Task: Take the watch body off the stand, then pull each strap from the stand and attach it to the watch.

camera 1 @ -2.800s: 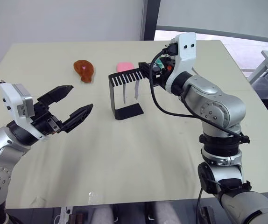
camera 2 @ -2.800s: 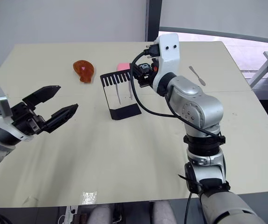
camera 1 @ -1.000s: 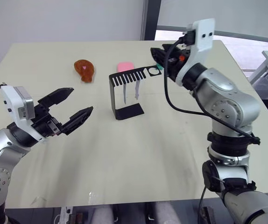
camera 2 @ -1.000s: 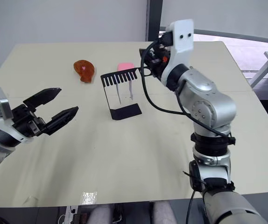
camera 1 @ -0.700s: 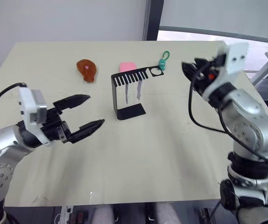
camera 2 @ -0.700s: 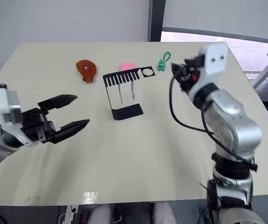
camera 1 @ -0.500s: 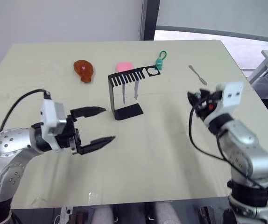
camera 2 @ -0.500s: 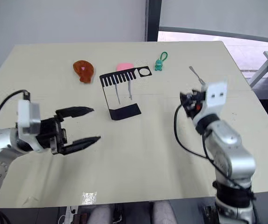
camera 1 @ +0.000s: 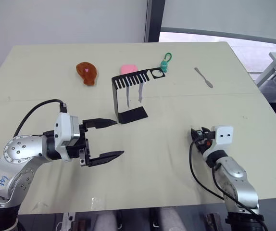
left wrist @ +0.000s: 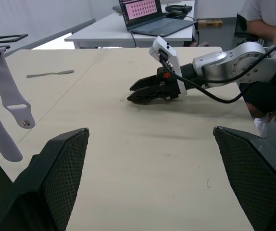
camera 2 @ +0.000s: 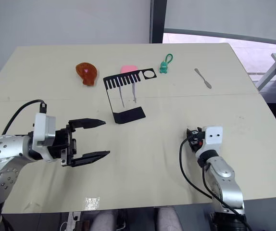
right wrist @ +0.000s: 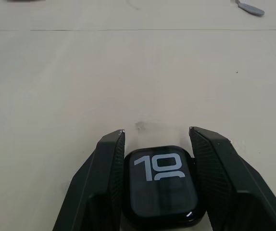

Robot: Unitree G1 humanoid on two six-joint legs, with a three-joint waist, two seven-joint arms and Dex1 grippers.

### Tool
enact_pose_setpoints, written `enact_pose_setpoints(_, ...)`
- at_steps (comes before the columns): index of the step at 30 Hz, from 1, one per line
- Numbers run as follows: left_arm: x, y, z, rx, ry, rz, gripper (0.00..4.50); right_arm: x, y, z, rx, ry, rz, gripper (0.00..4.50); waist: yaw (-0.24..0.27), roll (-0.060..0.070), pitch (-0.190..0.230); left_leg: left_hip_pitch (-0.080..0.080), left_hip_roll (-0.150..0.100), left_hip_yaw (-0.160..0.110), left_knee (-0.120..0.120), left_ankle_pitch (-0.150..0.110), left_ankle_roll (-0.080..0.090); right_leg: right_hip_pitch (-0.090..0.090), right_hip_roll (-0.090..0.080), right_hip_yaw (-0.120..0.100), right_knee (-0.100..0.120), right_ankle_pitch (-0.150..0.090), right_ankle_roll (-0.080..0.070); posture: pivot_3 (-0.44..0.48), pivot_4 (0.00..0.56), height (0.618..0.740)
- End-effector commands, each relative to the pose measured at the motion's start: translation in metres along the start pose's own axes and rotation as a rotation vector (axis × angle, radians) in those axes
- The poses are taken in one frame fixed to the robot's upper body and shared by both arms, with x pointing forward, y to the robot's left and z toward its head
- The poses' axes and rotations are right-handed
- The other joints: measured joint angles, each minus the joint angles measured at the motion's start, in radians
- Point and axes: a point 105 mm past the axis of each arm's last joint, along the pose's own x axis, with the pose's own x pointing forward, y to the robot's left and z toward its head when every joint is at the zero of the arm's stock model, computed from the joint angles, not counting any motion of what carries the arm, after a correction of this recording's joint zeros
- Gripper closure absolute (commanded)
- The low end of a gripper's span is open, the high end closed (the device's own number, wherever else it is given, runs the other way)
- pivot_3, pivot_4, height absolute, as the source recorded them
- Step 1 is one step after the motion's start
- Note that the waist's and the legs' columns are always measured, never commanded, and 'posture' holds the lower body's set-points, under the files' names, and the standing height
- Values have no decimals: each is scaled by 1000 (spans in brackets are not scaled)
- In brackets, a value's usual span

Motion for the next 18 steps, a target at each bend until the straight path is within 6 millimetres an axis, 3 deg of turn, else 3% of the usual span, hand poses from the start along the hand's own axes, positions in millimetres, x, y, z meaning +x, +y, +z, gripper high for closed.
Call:
enact_pose_setpoints(1, -3, 2, 6, 30, -6, 12, 0, 3, -3, -1, -3, -15, 4, 2902, 0, 0, 0, 0, 0, 0, 0, 0, 0, 0, 0, 0, 0, 0, 0, 0, 150, 740)
enact_pose_setpoints(6, -3, 5, 5, 34, -6, 18, 0, 5, -4, -8, 9, -2, 38, 2902, 1, -1, 0, 0, 0, 0, 0, 0, 0, 1, 0, 0, 0, 0, 0, 0, 150, 740)
enact_pose_setpoints(12, -7, 7, 3, 27, 5, 32, 0, 4, -9, 1, -31, -30, 84, 61, 2, -1, -1, 1, 0, -1, 1, 0, 0, 2, 0, 0, 0, 0, 0, 0, 150, 740)
enact_pose_setpoints(18, -23, 11, -7, 20, 56, 93, 0, -16, -8, 42, -74, -105, 275, 19, 5, 1, 0, 1, 0, -1, 0, 0, 0, 1, -1, -1, 0, 0, 0, 0, 150, 740)
